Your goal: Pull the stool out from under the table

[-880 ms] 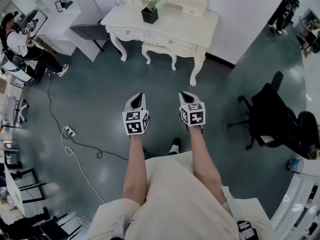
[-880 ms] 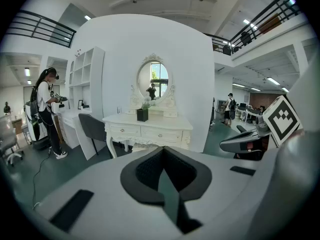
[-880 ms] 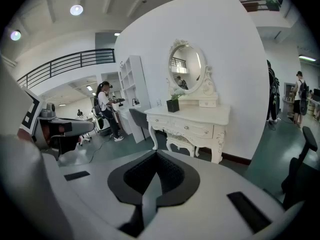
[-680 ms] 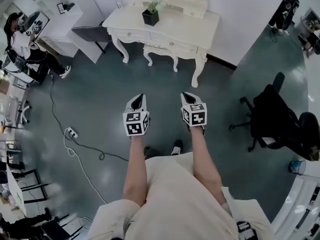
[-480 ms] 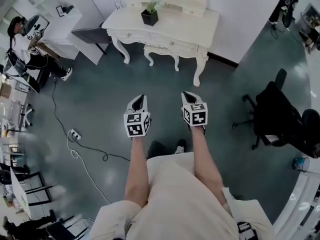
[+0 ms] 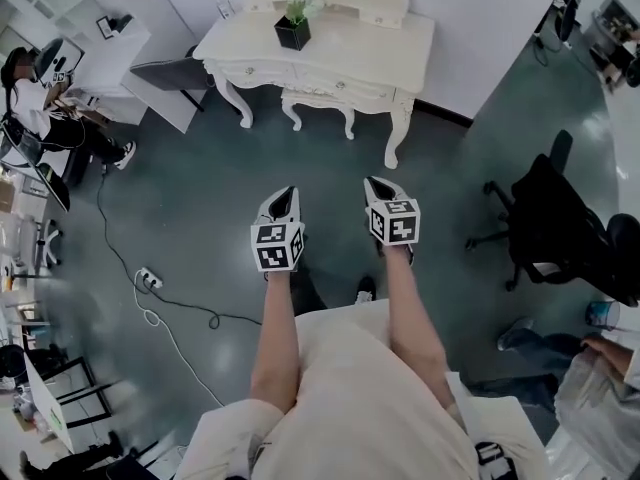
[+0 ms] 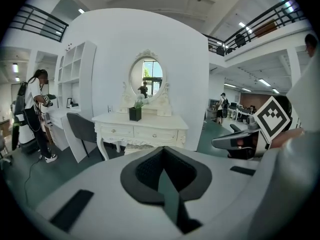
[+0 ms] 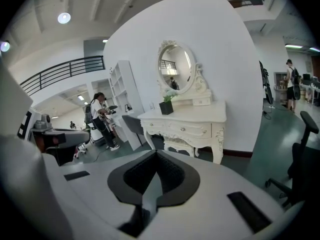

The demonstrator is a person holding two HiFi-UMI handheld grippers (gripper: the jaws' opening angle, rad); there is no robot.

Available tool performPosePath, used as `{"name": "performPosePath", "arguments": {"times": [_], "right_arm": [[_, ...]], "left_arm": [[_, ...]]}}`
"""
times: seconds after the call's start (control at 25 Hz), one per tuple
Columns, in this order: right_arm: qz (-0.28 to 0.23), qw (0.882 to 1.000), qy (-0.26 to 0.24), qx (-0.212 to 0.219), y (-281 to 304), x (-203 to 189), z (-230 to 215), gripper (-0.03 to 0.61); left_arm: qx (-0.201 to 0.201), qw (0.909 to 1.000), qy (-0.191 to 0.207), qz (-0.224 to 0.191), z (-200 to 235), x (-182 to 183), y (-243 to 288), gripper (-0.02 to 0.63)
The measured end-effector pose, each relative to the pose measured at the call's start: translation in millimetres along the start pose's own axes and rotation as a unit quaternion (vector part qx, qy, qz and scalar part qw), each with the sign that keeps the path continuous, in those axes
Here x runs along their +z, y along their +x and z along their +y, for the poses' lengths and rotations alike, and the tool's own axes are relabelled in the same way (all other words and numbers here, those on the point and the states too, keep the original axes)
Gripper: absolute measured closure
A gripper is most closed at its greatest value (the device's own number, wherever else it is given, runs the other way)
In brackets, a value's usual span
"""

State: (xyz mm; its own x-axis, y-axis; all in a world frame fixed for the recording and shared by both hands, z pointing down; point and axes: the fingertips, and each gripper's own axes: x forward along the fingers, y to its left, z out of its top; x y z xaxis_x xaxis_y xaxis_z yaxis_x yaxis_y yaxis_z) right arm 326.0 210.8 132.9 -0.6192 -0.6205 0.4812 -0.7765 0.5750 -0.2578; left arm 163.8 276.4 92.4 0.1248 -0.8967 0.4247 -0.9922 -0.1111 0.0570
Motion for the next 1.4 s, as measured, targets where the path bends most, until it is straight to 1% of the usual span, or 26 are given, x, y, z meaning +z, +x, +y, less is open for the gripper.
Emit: {"name": "performPosePath", "arguments": {"times": [0.16,0.32,0.4,0.52,0.72,0.96,1.12,1.24,1.4], "right_arm": [[-0.005,1.000,0.013,-0.011,25.9,15.8,11.2,0.535],[-0.001,1.000,0.011,-0.027,45.7,26.6,22.4,0.535],[0.006,0.999,0.009,-0.037,55.1,28.6,25.5,0.535],[0.016,0.999,0.001,-0.052,69.5,30.3,30.4,0.534],[0.032,0.997,-0.007,-0.076,94.0,41.6,32.7,0.534],[0.058,0.991,-0.029,-0.118,117.9,52.3,34.1,0.534],[0.045,0.989,-0.007,-0.140,130.4,61.4,36.7,0.534],[0.043,0.989,0.016,-0.140,143.6,61.5,46.2,0.534],[0.039,0.989,0.032,-0.137,165.1,62.0,64.3,0.534]], "left_arm": [[-0.008,1.0000,0.000,-0.004,36.8,12.8,12.4,0.600],[-0.019,0.9995,-0.014,-0.020,73.2,32.5,28.7,0.600],[-0.020,0.9992,-0.020,-0.028,88.7,40.4,37.1,0.600],[-0.013,0.9996,-0.015,-0.022,113.1,42.9,52.2,0.600],[-0.032,0.9984,-0.040,-0.024,144.8,49.6,78.5,0.600],[-0.056,0.9959,-0.069,-0.014,180.8,64.6,114.0,0.600],[-0.080,0.9941,-0.070,-0.019,196.7,79.0,133.3,0.600],[-0.095,0.9932,-0.067,-0.016,207.2,82.6,145.6,0.600],[-0.114,0.9922,-0.049,-0.012,224.9,85.0,158.2,0.600]]}}
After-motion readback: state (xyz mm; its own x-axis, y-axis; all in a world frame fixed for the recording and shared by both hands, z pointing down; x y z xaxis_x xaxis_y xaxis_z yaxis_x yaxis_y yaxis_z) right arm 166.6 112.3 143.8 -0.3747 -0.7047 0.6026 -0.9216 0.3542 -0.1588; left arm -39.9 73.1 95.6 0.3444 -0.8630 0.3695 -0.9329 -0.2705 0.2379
